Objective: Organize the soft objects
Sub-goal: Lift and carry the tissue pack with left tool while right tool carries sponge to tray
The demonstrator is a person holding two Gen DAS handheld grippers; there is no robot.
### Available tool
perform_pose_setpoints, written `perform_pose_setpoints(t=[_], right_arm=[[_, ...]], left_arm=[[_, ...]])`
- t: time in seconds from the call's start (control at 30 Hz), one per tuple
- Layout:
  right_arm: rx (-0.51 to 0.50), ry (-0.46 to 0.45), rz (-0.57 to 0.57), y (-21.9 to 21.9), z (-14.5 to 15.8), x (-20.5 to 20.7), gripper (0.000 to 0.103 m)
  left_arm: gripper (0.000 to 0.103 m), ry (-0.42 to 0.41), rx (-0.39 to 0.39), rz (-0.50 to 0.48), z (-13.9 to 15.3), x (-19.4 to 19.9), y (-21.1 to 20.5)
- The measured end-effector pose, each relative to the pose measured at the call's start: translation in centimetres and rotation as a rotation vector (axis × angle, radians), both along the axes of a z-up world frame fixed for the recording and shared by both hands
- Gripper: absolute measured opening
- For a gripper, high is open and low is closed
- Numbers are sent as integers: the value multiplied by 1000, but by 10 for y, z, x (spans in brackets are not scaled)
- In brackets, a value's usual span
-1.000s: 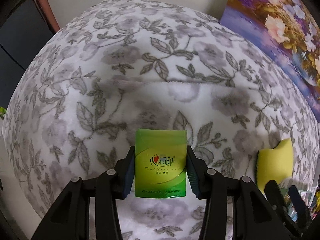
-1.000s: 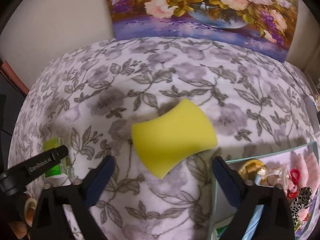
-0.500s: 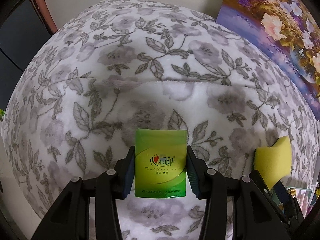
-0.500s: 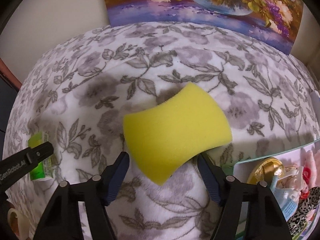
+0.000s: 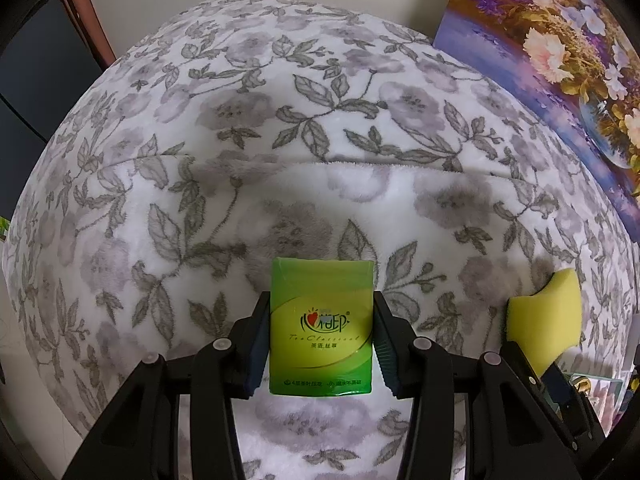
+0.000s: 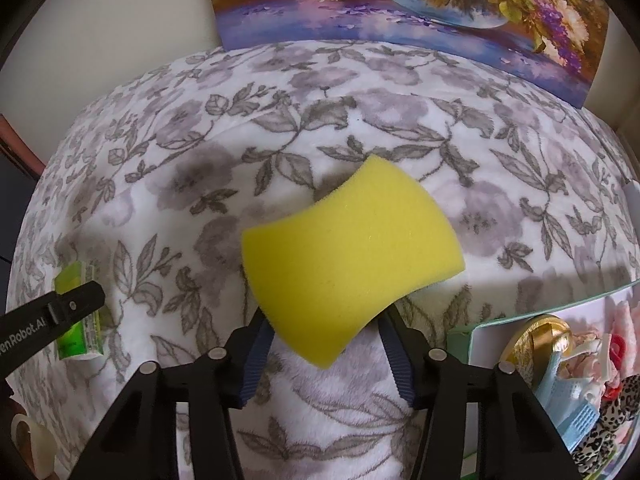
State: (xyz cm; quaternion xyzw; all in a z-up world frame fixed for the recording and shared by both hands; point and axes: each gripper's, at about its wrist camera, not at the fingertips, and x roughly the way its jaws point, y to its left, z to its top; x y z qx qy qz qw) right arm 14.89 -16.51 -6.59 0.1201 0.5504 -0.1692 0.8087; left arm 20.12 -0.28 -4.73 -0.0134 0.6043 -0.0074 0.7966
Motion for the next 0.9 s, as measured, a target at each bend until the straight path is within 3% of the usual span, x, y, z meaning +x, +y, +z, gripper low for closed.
perform_pose_setpoints(t=[0.13, 0.9], right_arm=[[5, -4, 13, 3, 5, -2, 49], [14, -70, 39, 11, 62, -54, 49]], left_arm=[[48, -10, 4, 0, 5, -3, -1], [48, -96, 34, -41, 46, -48, -12]])
